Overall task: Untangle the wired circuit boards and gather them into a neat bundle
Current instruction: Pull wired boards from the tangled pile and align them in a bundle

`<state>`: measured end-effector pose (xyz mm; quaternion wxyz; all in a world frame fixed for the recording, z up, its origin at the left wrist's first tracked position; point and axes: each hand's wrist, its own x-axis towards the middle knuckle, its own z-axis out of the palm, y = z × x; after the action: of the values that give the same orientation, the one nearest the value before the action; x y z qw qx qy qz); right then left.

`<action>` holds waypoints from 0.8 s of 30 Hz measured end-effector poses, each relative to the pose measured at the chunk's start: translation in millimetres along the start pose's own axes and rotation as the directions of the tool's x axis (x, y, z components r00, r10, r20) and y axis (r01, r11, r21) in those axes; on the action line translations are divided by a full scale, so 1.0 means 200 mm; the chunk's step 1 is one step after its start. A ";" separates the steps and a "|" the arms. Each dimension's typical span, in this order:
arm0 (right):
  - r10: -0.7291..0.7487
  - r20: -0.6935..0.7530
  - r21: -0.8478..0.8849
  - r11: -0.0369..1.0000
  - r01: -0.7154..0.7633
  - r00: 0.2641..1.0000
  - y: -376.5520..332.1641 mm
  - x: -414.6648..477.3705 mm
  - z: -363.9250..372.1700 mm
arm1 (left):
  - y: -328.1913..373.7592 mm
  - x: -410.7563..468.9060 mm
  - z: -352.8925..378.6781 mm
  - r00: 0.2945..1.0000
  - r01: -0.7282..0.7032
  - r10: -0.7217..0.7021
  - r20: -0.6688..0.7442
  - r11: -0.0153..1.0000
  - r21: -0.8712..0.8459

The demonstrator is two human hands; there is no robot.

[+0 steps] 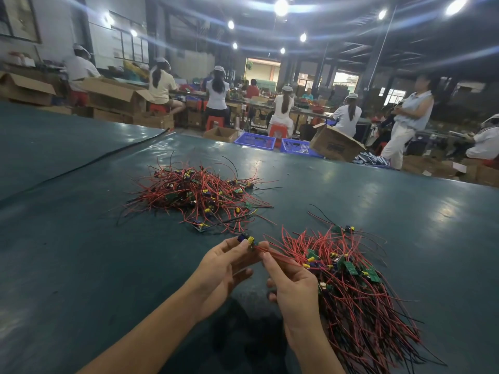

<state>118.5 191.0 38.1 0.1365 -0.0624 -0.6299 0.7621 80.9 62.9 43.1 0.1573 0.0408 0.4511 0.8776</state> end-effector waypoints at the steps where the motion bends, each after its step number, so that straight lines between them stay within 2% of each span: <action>1: 0.003 -0.021 0.015 1.000 -0.002 1.000 0.00 0.00 0.00 | -0.01 0.00 0.00 1.000 0.004 -0.004 0.001 1.000 0.003; 7: 0.040 -0.128 0.083 0.996 -0.030 0.991 -0.02 0.00 0.00 | -0.03 -0.02 0.00 1.000 0.007 -0.010 0.026 0.994 0.105; 14: 0.056 -0.090 0.099 0.994 -0.047 0.994 -0.03 0.00 0.00 | -0.03 -0.04 0.03 0.998 -0.012 -0.009 0.062 0.944 0.331; 20: 0.055 -0.067 0.059 0.997 -0.051 0.996 -0.01 0.00 0.02 | -0.07 -0.04 0.04 0.984 -0.177 0.156 0.085 0.863 0.474; 24: 0.010 -0.014 0.013 1.000 -0.010 1.000 0.00 -0.02 0.04 | -0.07 -0.04 0.03 0.985 -0.169 0.162 0.062 0.820 0.547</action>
<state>120.7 181.8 40.3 0.1374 -0.0702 -0.6237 0.7663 93.8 72.9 36.6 0.0650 0.1290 0.6779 0.7208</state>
